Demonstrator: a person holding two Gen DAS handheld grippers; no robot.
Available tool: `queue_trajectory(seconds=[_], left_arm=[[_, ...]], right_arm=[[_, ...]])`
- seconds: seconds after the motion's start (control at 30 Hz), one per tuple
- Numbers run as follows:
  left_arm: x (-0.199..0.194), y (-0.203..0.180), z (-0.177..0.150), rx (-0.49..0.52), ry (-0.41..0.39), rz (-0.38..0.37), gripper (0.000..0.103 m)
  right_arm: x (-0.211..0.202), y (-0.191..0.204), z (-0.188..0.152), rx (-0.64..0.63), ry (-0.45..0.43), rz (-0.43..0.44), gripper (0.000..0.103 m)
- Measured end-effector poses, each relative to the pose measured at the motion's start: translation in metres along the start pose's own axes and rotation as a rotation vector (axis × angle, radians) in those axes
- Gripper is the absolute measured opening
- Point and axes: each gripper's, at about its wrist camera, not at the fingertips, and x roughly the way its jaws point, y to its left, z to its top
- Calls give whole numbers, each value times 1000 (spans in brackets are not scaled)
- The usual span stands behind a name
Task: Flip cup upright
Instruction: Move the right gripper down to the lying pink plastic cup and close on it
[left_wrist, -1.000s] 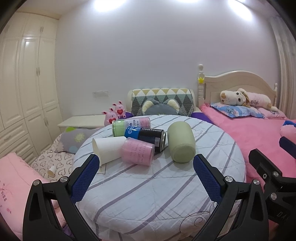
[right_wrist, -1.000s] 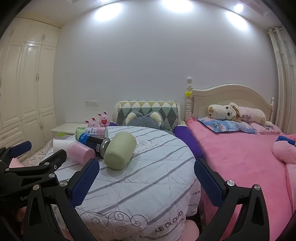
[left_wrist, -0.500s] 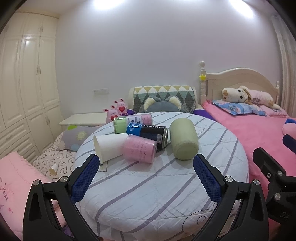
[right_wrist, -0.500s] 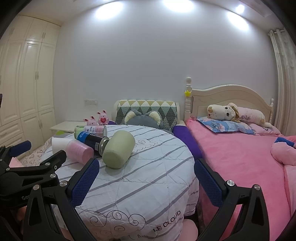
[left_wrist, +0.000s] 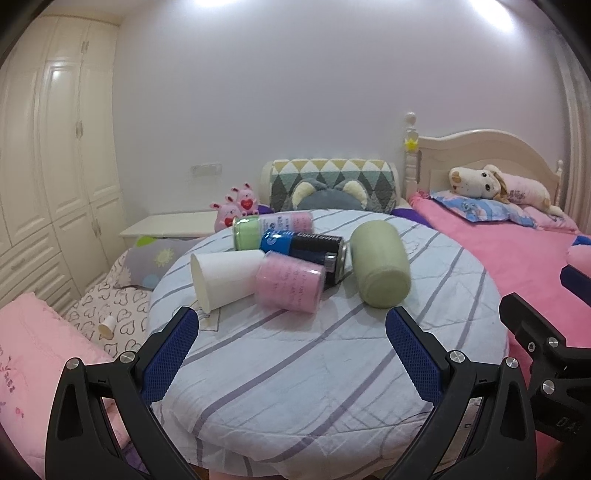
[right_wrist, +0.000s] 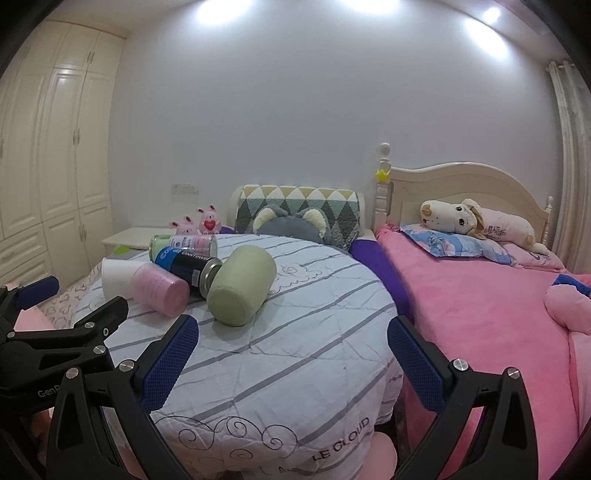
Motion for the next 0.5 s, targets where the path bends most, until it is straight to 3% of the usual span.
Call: queue_trajectory(seconds=[0.13, 0.5], left_arm=[[10, 13, -3, -32, 32, 15, 102], [37, 69, -5, -157, 111, 151, 102]], right_arm=[[10, 9, 2, -32, 20, 29, 103], [55, 52, 28, -241, 82, 218, 103]])
